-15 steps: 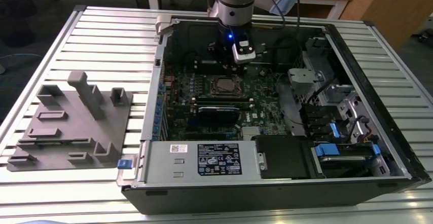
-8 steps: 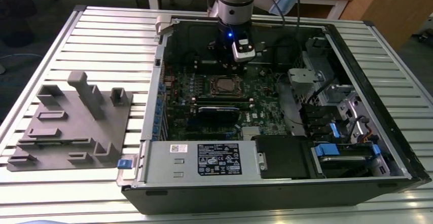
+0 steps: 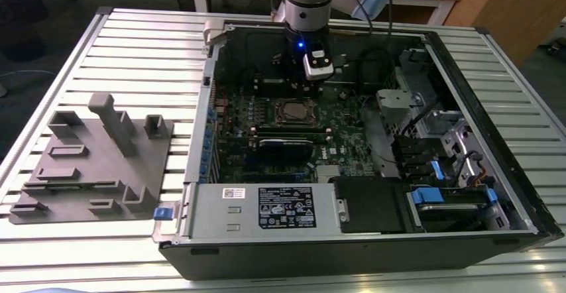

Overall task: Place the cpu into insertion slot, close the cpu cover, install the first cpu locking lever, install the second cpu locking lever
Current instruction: 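Install the first cpu locking lever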

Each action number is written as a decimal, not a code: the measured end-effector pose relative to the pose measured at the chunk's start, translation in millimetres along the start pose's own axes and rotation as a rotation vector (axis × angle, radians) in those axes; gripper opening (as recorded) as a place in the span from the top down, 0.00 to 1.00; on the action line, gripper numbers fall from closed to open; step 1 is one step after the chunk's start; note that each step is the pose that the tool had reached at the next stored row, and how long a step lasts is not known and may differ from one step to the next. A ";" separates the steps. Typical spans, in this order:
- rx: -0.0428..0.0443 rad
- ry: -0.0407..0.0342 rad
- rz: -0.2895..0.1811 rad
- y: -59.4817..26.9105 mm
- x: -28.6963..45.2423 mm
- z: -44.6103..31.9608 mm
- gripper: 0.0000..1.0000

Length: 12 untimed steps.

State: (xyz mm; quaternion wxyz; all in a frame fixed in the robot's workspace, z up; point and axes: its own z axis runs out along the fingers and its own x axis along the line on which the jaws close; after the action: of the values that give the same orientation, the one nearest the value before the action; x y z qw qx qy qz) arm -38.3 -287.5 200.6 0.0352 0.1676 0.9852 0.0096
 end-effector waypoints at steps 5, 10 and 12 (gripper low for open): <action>-0.0008 0.0002 0.000 -0.6 -0.4 -1.2 0.89; -0.0001 -0.0002 0.000 -4.1 -1.6 -1.4 0.89; -0.0002 -0.0003 0.000 -5.1 -1.9 -1.5 0.89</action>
State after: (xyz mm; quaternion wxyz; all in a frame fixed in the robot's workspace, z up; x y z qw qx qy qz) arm -38.3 -292.9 202.1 0.0354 0.1676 0.9852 0.0096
